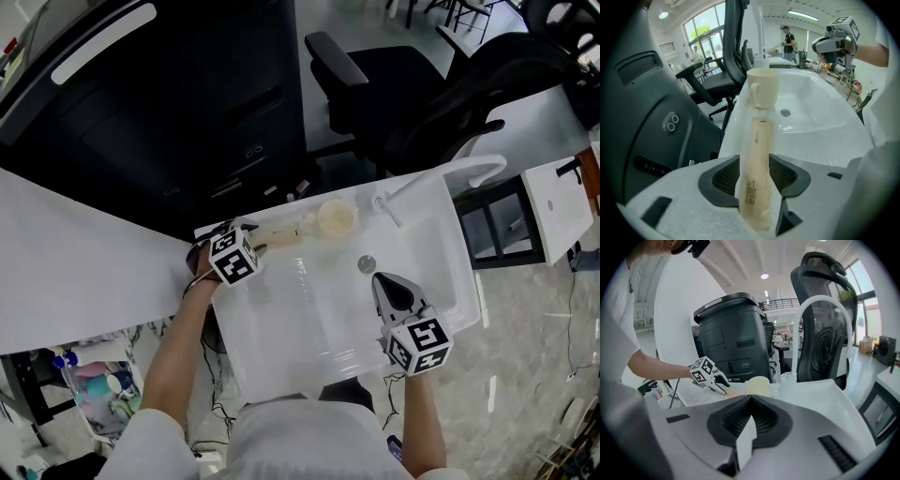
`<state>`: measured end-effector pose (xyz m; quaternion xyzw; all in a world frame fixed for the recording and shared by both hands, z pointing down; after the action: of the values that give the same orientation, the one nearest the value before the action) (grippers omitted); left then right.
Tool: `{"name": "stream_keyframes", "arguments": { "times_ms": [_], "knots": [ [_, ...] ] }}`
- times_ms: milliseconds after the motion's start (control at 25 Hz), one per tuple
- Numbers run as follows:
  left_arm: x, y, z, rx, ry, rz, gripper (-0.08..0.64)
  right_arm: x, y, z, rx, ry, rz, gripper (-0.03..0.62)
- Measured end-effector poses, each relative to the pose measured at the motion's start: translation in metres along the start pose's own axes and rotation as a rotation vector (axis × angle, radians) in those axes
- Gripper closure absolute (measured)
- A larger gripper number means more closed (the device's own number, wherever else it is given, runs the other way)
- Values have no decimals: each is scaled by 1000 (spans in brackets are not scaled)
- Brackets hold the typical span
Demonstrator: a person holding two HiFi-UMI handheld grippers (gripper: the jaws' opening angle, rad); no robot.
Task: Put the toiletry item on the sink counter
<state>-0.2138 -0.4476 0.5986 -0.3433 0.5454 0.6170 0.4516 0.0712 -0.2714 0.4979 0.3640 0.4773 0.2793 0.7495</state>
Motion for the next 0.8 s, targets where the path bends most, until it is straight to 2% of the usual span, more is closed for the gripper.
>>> {"name": "stream_keyframes", "arguments": {
  "times_ms": [200, 360, 440, 520, 640, 720, 800],
  "knots": [
    [31, 6, 2, 112, -88, 89, 362, 8, -3, -2, 9, 8, 17, 597],
    [67, 18, 15, 182, -227, 146, 370, 11, -12, -9, 56, 31, 44, 595],
    [85, 27, 22, 218, -298, 159, 402, 12, -18, -17, 92, 36, 58, 595],
    [107, 38, 29, 305, -356, 227, 466, 15, -23, -27, 126, 33, 78, 595],
    [144, 51, 45, 449, -403, 386, 533, 23, -30, -47, 166, 28, 116, 595],
    [168, 57, 59, 483, -435, 456, 546, 30, -33, -61, 188, 24, 143, 595],
    [190, 61, 76, 482, -465, 502, 549, 39, -35, -75, 206, 19, 170, 596]
  ]
}}
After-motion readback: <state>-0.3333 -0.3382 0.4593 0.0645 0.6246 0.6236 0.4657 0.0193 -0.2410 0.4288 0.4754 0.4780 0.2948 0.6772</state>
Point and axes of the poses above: the fingertips, and each gripper's own axes: x backward along the fingers, z to its right, y out of its underside, the point moved 10 cm from there along x, backward along the fingers, and after that the axes turned 8 degrees about -x, right-handed, at the moved point
